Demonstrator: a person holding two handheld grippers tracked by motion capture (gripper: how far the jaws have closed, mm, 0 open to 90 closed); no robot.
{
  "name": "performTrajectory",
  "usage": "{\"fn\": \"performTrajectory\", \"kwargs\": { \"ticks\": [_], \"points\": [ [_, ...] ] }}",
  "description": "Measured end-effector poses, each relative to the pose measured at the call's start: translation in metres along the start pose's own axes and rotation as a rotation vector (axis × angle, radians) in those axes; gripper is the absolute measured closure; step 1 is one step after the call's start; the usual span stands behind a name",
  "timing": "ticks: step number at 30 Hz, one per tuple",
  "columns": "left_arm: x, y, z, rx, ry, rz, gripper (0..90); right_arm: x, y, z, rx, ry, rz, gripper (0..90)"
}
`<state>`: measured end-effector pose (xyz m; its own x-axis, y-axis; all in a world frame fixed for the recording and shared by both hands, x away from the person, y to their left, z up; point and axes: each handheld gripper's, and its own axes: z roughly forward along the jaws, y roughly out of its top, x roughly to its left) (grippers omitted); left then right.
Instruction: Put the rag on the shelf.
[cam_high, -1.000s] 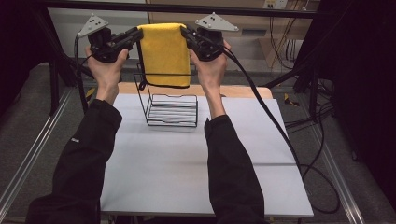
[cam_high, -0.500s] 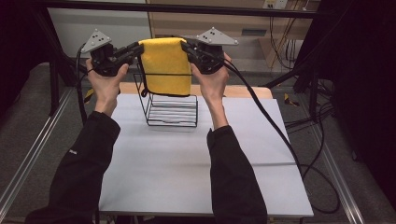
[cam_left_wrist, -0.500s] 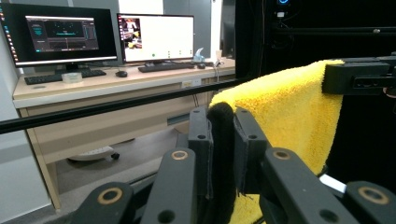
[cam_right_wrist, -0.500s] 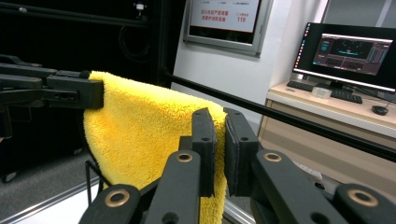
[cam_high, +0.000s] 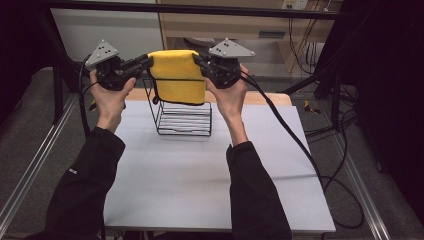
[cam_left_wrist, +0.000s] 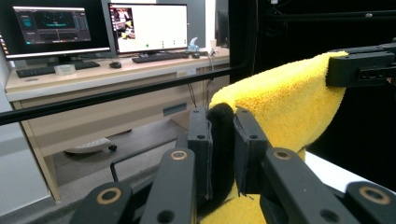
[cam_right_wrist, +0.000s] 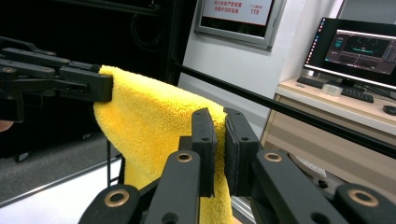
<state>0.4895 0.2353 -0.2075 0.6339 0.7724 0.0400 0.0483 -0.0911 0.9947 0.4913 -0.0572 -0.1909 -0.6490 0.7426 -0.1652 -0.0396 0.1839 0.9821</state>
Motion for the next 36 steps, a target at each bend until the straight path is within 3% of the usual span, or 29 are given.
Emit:
{"fn": "performTrajectory", "kwargs": {
  "ticks": [11, 18, 28, 36],
  "points": [
    [-0.007, -0.018, -0.006, 0.025, -0.014, -0.017, 78.4, 0.009, -0.018, -0.007, 0.028, 0.016, -0.006, 83.8],
    [-0.013, -0.023, -0.012, 0.045, -0.016, 0.001, 78.1, 0.014, -0.024, -0.014, 0.046, 0.039, -0.016, 83.7],
    [-0.017, -0.033, -0.017, 0.099, -0.029, 0.014, 76.1, 0.021, -0.036, -0.019, 0.125, 0.071, -0.015, 83.4],
    [-0.018, -0.042, -0.023, 0.142, -0.050, -0.021, 69.6, 0.024, -0.044, -0.018, 0.157, 0.083, -0.024, 83.4]
  ]
}}
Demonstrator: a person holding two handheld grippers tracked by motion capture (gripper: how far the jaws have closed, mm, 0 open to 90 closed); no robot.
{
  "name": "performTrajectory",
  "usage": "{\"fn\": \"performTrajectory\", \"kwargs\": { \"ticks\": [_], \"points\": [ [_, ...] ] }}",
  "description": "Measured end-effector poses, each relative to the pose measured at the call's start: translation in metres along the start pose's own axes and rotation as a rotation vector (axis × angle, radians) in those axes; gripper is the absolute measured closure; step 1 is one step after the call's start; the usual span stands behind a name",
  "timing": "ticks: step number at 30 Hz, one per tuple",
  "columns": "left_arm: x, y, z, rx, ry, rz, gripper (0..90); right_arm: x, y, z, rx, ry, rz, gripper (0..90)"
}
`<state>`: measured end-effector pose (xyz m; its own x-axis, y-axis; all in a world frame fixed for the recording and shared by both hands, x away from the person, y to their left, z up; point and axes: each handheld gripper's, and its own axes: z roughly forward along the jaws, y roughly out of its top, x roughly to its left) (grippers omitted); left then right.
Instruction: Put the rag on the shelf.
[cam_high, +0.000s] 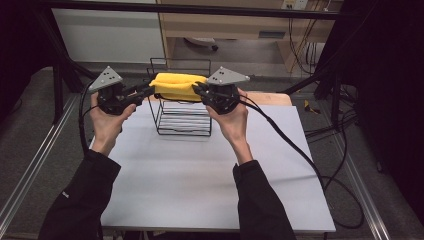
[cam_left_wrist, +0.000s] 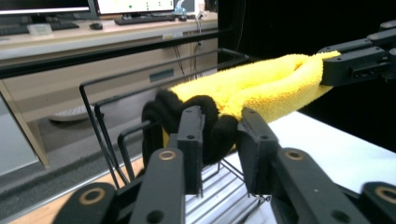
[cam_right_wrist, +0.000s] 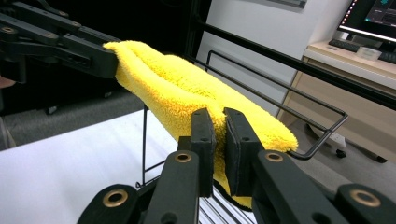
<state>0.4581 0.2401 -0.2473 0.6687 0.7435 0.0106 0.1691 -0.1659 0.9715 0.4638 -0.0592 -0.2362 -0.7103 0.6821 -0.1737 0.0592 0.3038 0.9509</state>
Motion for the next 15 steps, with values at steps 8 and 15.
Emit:
{"fn": "performTrajectory", "kwargs": {
  "ticks": [8, 15],
  "points": [
    [0.006, 0.011, -0.017, 0.015, 0.003, -0.030, 57.1, 0.002, -0.005, 0.001, 0.007, 0.004, -0.015, 83.2],
    [0.005, 0.024, -0.006, 0.034, 0.012, -0.029, 75.5, 0.005, -0.010, 0.004, 0.020, 0.003, -0.034, 82.9]
  ]
}}
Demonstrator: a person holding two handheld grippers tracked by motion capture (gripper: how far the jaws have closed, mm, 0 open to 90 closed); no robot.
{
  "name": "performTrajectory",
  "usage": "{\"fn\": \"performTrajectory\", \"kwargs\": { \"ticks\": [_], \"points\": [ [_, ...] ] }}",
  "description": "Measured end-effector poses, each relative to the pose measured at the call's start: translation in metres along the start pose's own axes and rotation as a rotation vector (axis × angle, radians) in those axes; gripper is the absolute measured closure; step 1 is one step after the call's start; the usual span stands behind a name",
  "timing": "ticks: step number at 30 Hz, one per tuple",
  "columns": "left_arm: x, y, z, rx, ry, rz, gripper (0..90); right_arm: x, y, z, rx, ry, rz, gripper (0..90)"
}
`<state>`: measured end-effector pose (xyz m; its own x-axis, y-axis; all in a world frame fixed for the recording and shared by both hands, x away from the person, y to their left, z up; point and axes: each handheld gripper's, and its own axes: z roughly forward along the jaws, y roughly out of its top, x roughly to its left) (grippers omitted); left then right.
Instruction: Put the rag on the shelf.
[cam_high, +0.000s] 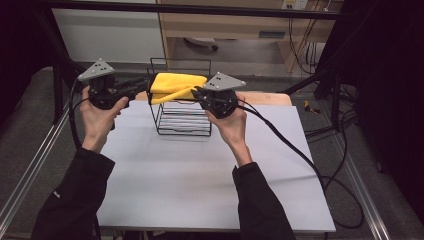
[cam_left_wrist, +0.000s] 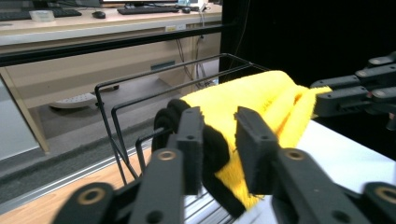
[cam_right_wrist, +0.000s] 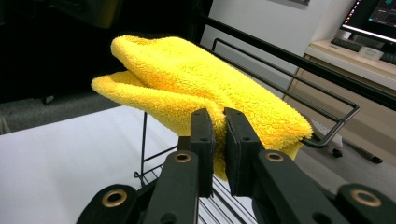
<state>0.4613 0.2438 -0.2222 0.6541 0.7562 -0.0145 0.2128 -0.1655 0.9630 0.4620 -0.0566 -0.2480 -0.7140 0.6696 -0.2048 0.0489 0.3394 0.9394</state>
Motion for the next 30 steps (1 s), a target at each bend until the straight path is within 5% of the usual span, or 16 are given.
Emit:
{"fn": "performTrajectory", "kwargs": {
  "ticks": [7, 18, 24, 26, 30],
  "points": [
    [-0.009, -0.002, 0.018, 0.078, -0.036, 0.041, 89.6, 0.000, -0.005, -0.003, 0.003, 0.020, 0.004, 82.0],
    [-0.008, -0.022, 0.028, 0.112, -0.035, 0.051, 90.0, 0.002, -0.008, -0.005, 0.026, 0.043, 0.014, 74.9],
    [-0.009, -0.027, 0.034, 0.136, -0.016, 0.078, 90.0, 0.000, -0.005, -0.005, -0.012, 0.046, 0.056, 66.5],
    [-0.009, -0.028, 0.035, 0.140, -0.008, 0.089, 90.0, -0.004, -0.005, -0.002, -0.008, 0.047, 0.072, 67.5],
    [-0.008, -0.033, 0.040, 0.133, -0.007, 0.076, 90.0, -0.005, -0.012, 0.008, 0.051, 0.058, 0.103, 85.5]
  ]
}}
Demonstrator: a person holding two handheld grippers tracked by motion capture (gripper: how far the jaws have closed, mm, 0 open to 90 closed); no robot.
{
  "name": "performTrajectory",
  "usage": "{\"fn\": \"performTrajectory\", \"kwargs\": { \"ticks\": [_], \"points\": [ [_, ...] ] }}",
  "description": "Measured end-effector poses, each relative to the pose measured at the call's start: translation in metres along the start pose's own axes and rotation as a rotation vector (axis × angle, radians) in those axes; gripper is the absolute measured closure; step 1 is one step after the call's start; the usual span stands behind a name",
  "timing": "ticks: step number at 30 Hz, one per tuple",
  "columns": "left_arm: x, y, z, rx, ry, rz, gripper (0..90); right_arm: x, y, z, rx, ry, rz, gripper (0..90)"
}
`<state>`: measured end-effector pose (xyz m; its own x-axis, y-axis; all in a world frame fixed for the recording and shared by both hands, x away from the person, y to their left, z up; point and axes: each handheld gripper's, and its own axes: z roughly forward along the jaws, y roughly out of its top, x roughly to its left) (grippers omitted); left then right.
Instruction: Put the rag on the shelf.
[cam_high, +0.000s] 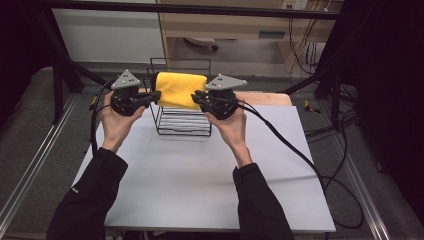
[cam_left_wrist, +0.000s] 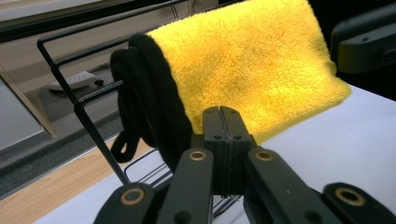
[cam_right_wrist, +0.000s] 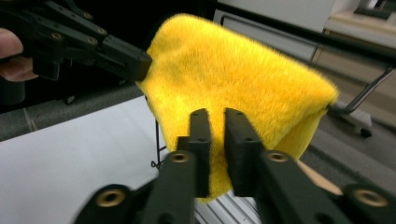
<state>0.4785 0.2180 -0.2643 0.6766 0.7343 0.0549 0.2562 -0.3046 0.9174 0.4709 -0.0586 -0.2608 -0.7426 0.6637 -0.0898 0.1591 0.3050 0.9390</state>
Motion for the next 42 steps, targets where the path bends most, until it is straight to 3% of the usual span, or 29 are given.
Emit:
{"fn": "performTrajectory", "kwargs": {
  "ticks": [3, 8, 14, 20, 28, 34, 39, 42],
  "points": [
    [0.002, -0.005, 0.004, 0.005, 0.000, -0.006, 90.0, -0.003, -0.010, 0.007, 0.029, -0.016, 0.032, 90.0],
    [0.007, -0.011, 0.011, 0.000, -0.007, -0.039, 89.9, -0.011, -0.022, 0.014, 0.048, -0.069, 0.049, 90.0],
    [0.006, -0.011, 0.011, -0.005, -0.013, -0.046, 89.6, -0.012, -0.024, 0.013, 0.027, -0.060, 0.052, 86.5],
    [0.001, -0.013, -0.002, -0.020, -0.039, -0.067, 80.5, -0.007, -0.019, -0.005, 0.008, -0.024, 0.064, 72.8],
    [-0.004, -0.027, -0.014, 0.022, -0.028, -0.066, 59.1, -0.012, -0.023, -0.033, 0.020, -0.038, 0.113, 48.8],
    [-0.006, -0.044, -0.021, 0.053, -0.016, -0.066, 43.1, -0.022, -0.039, -0.056, 0.036, -0.056, 0.171, 33.6],
    [-0.007, -0.060, -0.027, 0.059, -0.017, -0.079, 30.8, -0.030, -0.058, -0.075, 0.052, -0.063, 0.191, 23.2],
    [-0.010, -0.070, -0.029, 0.081, -0.009, -0.066, 23.2, -0.033, -0.069, -0.085, 0.060, -0.063, 0.199, 16.7]
  ]
}}
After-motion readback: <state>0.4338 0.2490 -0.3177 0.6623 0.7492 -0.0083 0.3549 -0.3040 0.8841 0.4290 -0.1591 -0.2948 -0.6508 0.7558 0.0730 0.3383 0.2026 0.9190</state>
